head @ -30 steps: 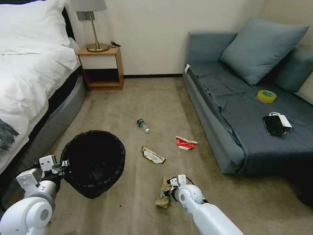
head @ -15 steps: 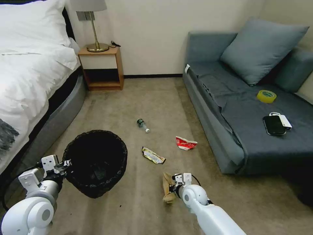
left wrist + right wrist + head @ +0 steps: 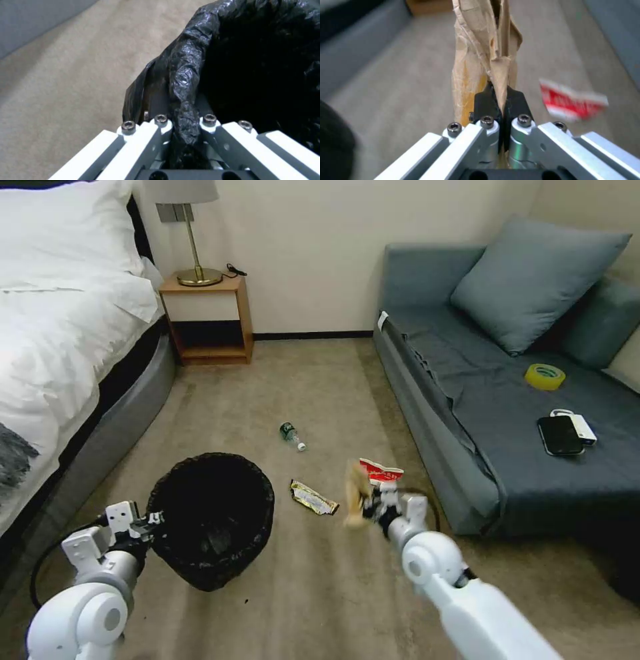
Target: Pick up the trash bin, then pick up the garbage on the floor and place it into the trash bin.
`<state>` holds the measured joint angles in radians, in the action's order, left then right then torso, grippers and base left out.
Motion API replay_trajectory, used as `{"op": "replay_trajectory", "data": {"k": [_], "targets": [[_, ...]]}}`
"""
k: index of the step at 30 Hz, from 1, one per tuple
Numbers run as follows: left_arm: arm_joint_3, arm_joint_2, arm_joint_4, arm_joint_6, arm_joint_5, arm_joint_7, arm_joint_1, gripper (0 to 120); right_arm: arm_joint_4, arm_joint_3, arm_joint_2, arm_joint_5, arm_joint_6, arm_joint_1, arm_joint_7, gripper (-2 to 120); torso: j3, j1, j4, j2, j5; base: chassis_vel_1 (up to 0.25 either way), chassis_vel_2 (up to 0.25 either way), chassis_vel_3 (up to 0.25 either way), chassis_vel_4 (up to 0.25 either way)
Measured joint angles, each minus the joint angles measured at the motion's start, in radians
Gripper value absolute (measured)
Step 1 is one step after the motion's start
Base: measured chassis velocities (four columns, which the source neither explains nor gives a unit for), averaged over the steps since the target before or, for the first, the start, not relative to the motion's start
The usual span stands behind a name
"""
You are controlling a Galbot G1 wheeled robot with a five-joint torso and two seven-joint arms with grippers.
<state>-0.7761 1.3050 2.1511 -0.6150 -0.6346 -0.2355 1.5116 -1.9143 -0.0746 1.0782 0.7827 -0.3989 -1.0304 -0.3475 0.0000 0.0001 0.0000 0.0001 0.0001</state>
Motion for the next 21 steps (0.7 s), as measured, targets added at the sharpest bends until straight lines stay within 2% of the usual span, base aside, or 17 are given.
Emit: {"op": "replay_trajectory", "data": {"k": [3,9,11,17,21], "targets": [[0.030,0.001,-0.007,-0.001,0.011,-0.007,-0.011,3,-0.109,0.012,-0.041,0.039,0.035,0.024,0.010,0,0.000,0.000,0.0000,0.000,0.0000,0.000,0.000,0.000,0.000],[0.056,0.000,-0.011,-0.005,0.017,-0.011,-0.023,3,-0.222,0.076,-0.073,0.076,0.091,0.059,0.050,0,0.000,0.000,-0.0001,0.000,-0.0001,0.000,0.000,0.000,0.000],[0.066,-0.003,-0.011,-0.006,0.020,-0.012,-0.026,3,-0.260,0.144,-0.077,0.083,0.111,0.089,0.075,0,0.000,0.000,0.0000,0.000,-0.0002,0.000,0.000,0.000,0.000],[0.075,-0.003,0.001,-0.010,0.021,-0.013,-0.028,3,-0.262,0.299,-0.045,0.050,0.118,0.148,0.104,0,0.000,0.000,0.0001,0.000,-0.0003,0.000,0.000,0.000,0.000],[0.069,-0.003,0.017,-0.013,0.016,-0.012,-0.022,3,-0.196,0.410,0.016,-0.008,0.123,0.194,0.128,0,0.000,0.000,0.0001,0.000,-0.0003,0.000,0.000,0.000,0.000]]}}
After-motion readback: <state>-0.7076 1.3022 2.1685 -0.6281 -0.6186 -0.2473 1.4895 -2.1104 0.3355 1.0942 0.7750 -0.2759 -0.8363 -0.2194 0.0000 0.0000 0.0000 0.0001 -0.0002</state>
